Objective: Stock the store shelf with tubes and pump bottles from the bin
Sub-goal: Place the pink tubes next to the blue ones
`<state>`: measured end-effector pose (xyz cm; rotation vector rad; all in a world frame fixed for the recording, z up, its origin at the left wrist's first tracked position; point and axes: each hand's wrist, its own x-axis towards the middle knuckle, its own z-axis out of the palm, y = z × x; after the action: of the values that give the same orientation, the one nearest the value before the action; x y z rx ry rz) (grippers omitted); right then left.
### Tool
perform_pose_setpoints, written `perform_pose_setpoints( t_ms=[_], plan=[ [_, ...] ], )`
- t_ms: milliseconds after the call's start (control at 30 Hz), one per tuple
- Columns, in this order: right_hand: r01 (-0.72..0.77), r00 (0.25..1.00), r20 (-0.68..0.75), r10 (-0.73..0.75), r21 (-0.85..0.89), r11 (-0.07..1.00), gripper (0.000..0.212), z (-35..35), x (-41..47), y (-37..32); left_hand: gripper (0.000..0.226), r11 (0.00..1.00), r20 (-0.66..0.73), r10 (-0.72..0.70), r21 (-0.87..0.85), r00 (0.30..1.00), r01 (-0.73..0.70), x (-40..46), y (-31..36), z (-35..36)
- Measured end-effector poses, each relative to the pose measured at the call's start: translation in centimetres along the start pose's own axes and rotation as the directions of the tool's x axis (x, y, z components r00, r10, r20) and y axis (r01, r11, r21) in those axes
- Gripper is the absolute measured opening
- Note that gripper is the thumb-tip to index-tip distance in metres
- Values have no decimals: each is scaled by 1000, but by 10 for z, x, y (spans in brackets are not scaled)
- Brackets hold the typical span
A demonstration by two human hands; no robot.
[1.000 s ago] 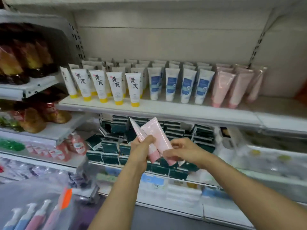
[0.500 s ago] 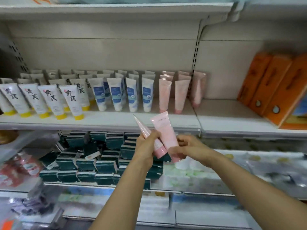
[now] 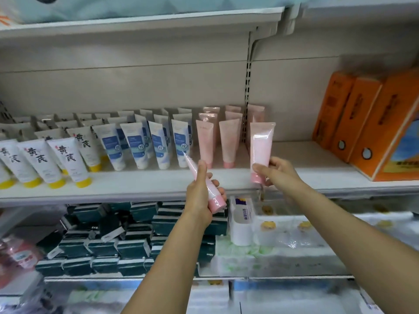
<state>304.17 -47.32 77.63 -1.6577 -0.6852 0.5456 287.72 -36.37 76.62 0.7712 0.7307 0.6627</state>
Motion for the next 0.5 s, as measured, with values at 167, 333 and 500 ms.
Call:
perform_pose_setpoints(
  t_ms=[167,333,500],
  plan=[
    [-2,995,-100,3,10,1000,37,-6,35,0,54,996,-44,10,-86,999,-14,20,13,15],
    [14,982,-183,-41,-148,989,43,-6,65,16,47,995,-63,46,-84,997,-51,42,20,20],
    [40,985,-153,-74,-217,975,47,-5,84,29,42,995,-55,71,-59,996,-75,60,23,19]
  ],
)
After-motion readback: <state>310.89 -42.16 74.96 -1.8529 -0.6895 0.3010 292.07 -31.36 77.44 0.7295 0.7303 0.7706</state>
